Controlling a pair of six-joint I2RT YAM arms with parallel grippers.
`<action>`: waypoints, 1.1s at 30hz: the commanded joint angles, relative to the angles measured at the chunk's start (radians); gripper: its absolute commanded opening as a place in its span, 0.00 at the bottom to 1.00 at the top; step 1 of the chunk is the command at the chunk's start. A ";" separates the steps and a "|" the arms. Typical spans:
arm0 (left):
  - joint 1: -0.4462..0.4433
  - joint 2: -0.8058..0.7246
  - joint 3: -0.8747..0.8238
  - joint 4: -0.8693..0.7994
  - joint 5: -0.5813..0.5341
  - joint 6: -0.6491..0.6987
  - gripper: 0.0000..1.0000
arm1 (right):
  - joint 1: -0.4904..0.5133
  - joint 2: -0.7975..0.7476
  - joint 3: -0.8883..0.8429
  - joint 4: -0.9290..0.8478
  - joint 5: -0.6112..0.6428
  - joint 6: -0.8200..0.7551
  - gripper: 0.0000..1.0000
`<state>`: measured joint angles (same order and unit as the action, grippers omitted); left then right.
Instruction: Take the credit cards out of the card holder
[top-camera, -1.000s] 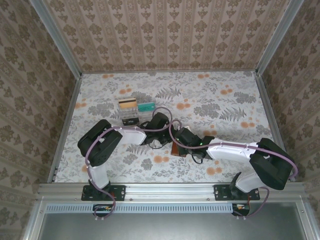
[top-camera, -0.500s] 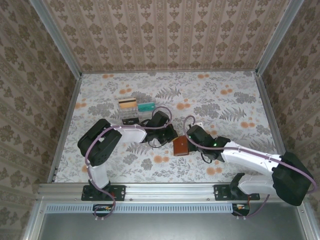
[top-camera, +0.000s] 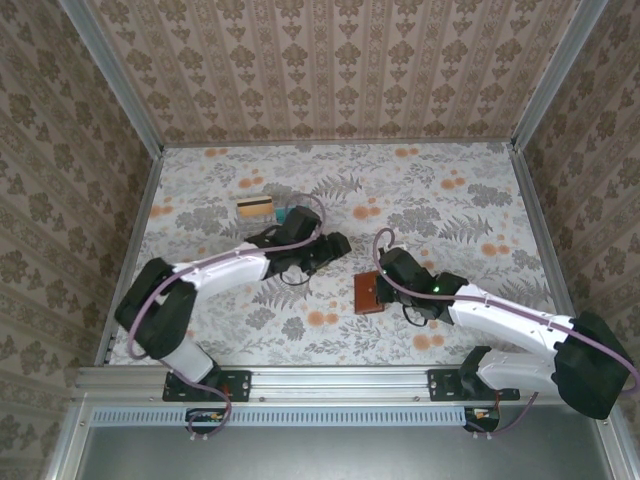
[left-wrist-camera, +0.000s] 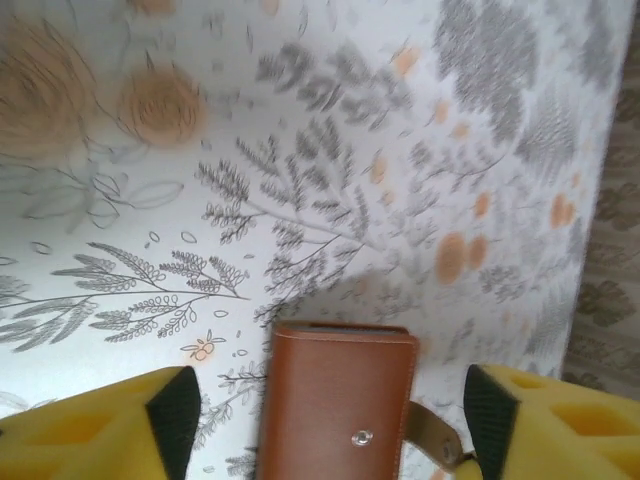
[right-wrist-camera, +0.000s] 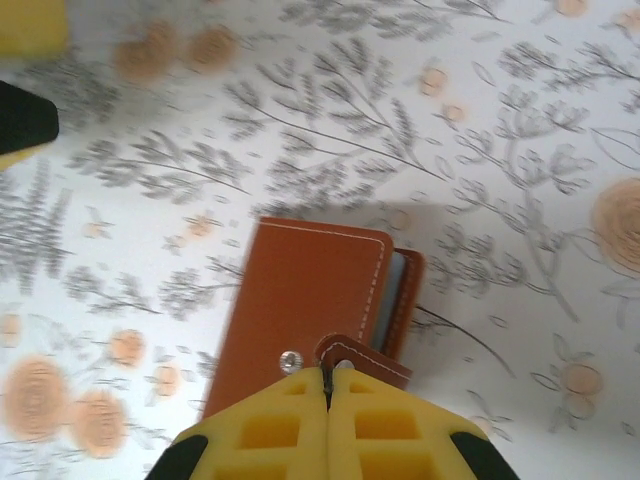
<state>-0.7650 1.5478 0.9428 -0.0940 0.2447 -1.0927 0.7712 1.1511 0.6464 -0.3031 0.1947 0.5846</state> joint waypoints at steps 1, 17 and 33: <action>0.035 -0.103 0.016 -0.128 -0.075 0.105 0.83 | 0.014 0.005 0.089 0.022 -0.091 0.020 0.00; 0.127 -0.325 -0.114 -0.213 -0.110 0.170 0.96 | 0.010 0.032 0.108 -0.024 0.001 0.046 0.00; 0.027 -0.208 -0.109 -0.153 -0.062 0.199 0.76 | -0.066 0.140 0.007 -0.024 -0.030 0.029 0.32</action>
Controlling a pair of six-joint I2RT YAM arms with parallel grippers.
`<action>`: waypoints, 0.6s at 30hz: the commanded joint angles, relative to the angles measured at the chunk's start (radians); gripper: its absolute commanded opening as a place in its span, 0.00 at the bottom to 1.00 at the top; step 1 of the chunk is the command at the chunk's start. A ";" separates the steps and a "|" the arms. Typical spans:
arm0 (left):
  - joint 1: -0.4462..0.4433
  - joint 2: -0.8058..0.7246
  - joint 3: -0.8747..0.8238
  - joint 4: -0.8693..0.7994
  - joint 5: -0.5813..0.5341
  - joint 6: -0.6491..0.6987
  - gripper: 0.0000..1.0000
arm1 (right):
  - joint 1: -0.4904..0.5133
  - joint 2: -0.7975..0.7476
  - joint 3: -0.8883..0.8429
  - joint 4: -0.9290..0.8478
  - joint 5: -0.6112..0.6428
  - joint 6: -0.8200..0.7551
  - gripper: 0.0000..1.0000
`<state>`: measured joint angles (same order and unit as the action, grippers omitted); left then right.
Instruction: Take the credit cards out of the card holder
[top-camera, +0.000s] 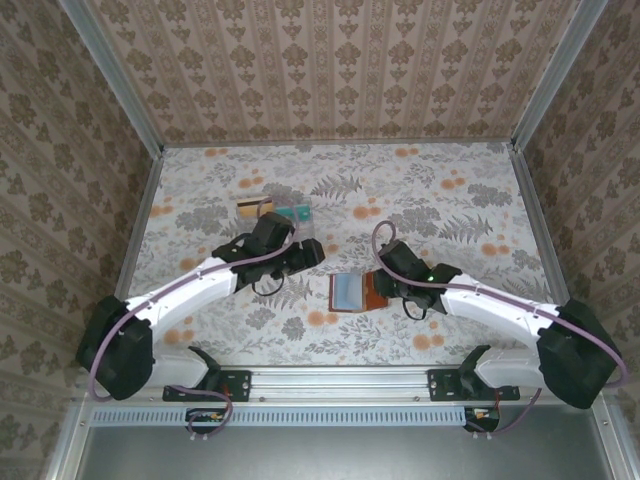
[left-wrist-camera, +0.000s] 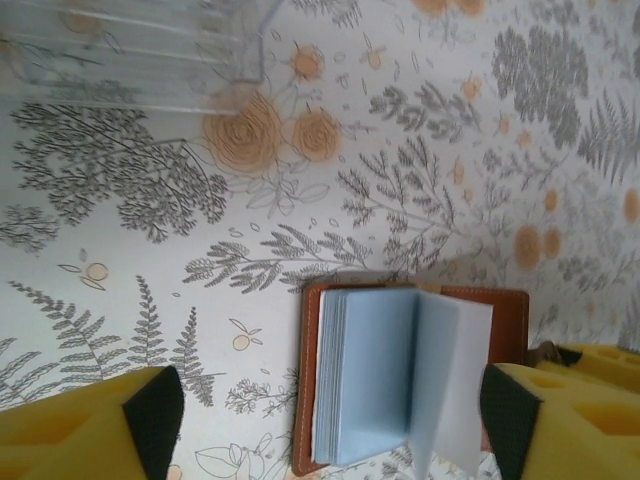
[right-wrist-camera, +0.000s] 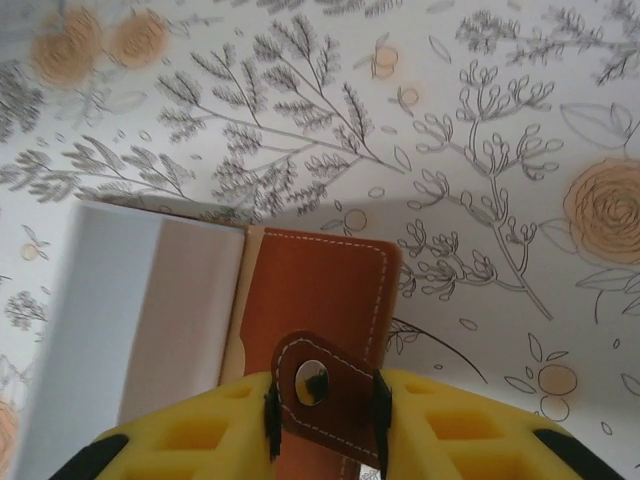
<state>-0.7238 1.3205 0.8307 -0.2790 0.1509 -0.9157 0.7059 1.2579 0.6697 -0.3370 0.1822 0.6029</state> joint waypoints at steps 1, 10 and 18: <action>-0.022 0.032 0.003 0.045 0.047 0.024 0.71 | -0.001 0.046 -0.021 0.010 -0.016 0.016 0.30; -0.064 0.145 0.001 0.107 0.137 0.046 0.41 | -0.001 0.095 -0.091 0.057 -0.013 0.046 0.17; -0.089 0.240 0.025 0.133 0.186 0.072 0.39 | -0.001 0.120 -0.095 0.080 -0.022 0.046 0.14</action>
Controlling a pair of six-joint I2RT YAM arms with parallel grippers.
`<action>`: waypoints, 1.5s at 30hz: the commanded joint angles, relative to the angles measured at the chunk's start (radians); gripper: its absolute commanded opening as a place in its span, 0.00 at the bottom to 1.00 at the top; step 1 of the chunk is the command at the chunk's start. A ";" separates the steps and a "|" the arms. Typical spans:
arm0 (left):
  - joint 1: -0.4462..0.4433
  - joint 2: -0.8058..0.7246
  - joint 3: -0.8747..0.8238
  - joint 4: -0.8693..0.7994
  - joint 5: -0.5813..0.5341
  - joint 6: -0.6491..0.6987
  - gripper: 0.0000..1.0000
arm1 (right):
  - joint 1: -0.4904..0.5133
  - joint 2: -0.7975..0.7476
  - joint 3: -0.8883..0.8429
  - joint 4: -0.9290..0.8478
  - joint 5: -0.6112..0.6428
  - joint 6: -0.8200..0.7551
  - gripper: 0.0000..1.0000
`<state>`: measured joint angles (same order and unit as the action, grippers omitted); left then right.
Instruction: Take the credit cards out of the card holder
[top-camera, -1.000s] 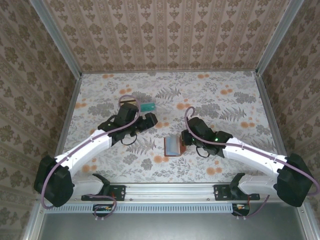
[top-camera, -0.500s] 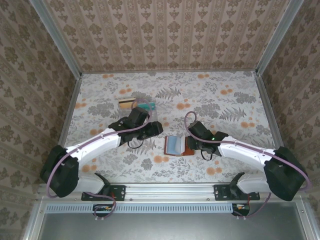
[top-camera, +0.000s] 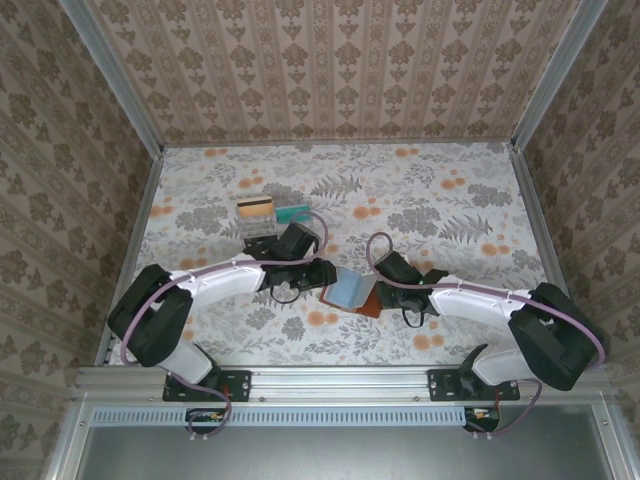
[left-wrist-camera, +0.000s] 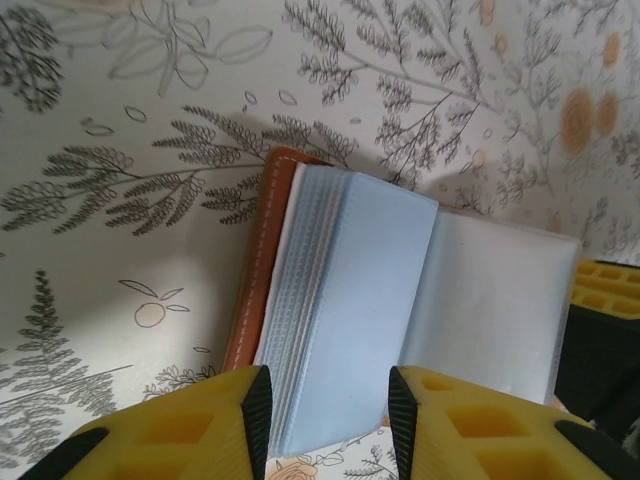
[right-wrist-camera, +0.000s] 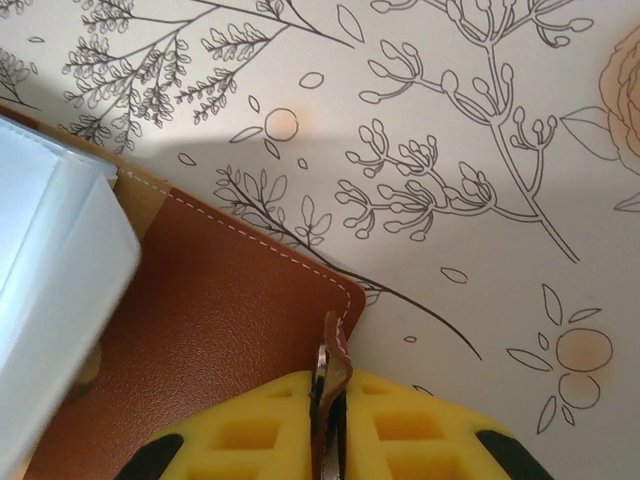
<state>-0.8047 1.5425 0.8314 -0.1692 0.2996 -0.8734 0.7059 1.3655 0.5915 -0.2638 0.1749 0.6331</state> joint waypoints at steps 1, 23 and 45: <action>-0.008 0.028 0.024 0.027 0.040 0.032 0.39 | -0.002 0.012 -0.016 0.007 -0.015 0.014 0.14; -0.015 0.155 0.021 0.216 0.199 0.007 0.43 | -0.017 0.086 0.005 0.060 -0.038 -0.021 0.11; -0.033 0.179 0.087 0.238 0.256 0.024 0.49 | -0.118 -0.104 -0.004 -0.017 -0.060 -0.018 0.37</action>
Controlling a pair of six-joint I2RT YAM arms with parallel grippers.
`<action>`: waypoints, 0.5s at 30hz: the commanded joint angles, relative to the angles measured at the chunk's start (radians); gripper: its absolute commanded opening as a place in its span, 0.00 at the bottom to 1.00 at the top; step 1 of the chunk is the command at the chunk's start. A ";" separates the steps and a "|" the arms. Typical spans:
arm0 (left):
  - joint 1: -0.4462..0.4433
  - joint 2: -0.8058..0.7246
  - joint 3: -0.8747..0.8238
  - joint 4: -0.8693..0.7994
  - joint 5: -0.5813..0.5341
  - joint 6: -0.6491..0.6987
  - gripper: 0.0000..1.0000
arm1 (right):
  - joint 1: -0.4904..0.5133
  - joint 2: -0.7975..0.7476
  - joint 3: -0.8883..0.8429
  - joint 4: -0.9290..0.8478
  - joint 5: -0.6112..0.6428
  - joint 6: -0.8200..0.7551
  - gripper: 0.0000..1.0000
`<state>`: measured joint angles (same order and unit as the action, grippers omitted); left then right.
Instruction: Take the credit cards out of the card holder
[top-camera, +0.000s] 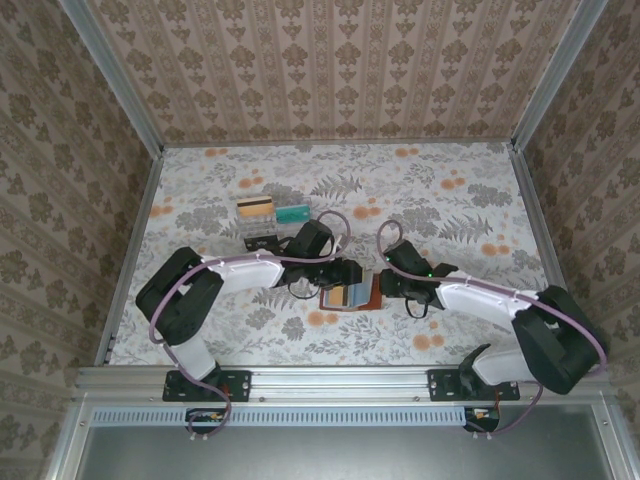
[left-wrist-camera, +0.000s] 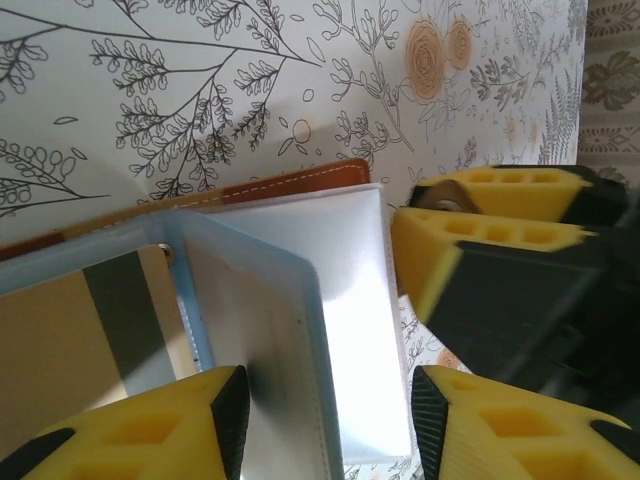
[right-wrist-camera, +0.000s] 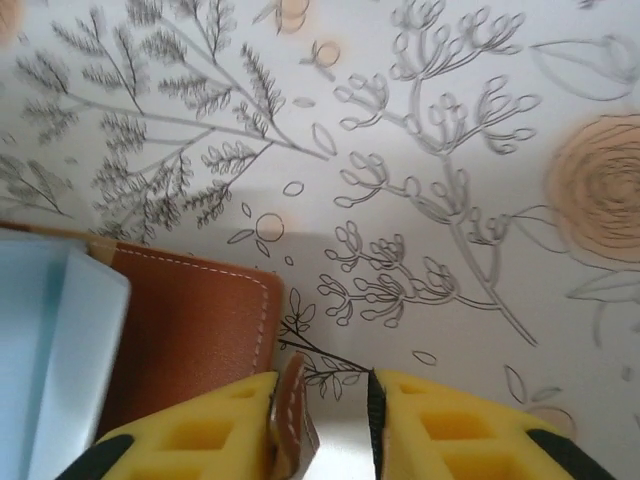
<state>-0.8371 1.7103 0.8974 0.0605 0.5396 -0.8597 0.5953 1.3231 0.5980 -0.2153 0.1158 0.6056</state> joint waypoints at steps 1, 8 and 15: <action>0.000 0.012 0.021 0.009 0.014 0.011 0.49 | -0.008 -0.082 -0.012 -0.077 -0.001 0.016 0.40; 0.002 0.017 0.020 0.014 0.014 0.009 0.47 | -0.008 -0.171 -0.044 -0.044 -0.128 0.111 0.50; 0.001 0.018 0.017 0.021 0.013 0.002 0.47 | -0.008 -0.113 -0.098 0.049 -0.198 0.172 0.52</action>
<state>-0.8364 1.7187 0.8974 0.0616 0.5396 -0.8600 0.5915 1.1843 0.5205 -0.2047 -0.0357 0.7349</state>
